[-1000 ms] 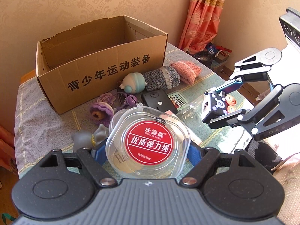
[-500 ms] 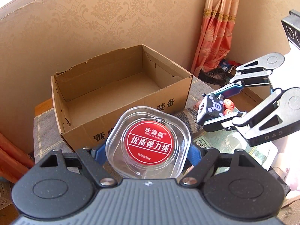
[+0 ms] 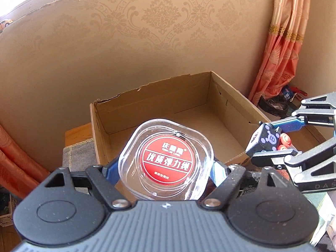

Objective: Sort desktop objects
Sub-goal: 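Lift and carry the container with left tool while right tool carries the toy to the box, then open left tool to drop the container in the box while right tool drops the toy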

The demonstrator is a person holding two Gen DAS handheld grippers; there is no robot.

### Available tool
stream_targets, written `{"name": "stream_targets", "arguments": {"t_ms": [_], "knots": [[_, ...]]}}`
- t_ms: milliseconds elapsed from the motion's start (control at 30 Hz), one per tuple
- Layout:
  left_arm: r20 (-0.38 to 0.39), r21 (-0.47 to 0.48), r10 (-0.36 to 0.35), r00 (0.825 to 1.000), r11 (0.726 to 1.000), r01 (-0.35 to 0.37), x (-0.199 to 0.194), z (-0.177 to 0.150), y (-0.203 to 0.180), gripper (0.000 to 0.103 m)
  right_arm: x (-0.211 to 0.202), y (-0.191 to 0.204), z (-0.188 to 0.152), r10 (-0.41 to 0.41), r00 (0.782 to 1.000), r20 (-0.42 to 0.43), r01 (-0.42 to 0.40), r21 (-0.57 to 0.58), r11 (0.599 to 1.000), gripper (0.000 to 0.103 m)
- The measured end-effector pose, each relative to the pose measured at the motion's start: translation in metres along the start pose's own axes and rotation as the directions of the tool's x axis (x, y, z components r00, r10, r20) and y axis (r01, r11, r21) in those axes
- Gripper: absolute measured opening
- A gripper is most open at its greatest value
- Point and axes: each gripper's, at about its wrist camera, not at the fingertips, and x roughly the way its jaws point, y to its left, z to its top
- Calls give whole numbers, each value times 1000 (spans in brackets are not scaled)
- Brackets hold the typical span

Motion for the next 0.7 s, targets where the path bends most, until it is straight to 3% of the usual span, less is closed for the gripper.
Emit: {"name": "stream_targets", "arguments": {"t_ms": [333, 700], "knots": [[-41, -99, 50, 998, 994, -54, 42, 8, 18, 82, 55, -17, 30, -68, 997, -25, 71, 139, 988, 56], [-48, -91, 95, 994, 991, -99, 57, 2, 22, 84, 97, -24, 25, -125, 989, -83, 140, 201, 969, 57]]}}
